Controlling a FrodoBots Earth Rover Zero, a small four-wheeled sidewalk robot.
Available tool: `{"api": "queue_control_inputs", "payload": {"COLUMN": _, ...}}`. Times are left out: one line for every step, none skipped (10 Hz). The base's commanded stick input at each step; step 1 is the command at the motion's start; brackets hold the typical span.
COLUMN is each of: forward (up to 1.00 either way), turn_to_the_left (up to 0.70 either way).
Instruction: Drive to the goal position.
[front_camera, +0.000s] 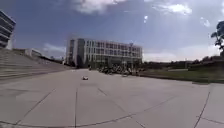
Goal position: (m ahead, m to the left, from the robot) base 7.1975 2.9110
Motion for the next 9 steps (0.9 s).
{"api": "queue_control_inputs", "payload": {"forward": 0.50, "turn_to_the_left": 0.00}}
{"api": "queue_control_inputs", "payload": {"forward": 0.50, "turn_to_the_left": 0.00}}
{"api": "queue_control_inputs", "payload": {"forward": 0.50, "turn_to_the_left": 0.00}}
{"api": "queue_control_inputs", "payload": {"forward": 0.50, "turn_to_the_left": 0.00}}
{"api": "queue_control_inputs", "payload": {"forward": 0.50, "turn_to_the_left": 0.00}}
{"api": "queue_control_inputs", "payload": {"forward": 0.50, "turn_to_the_left": 0.00}}
{"api": "queue_control_inputs", "payload": {"forward": 0.50, "turn_to_the_left": 0.00}}
{"api": "queue_control_inputs", "payload": {"forward": 0.50, "turn_to_the_left": 0.25}}
{"api": "queue_control_inputs", "payload": {"forward": 0.50, "turn_to_the_left": 0.50}}
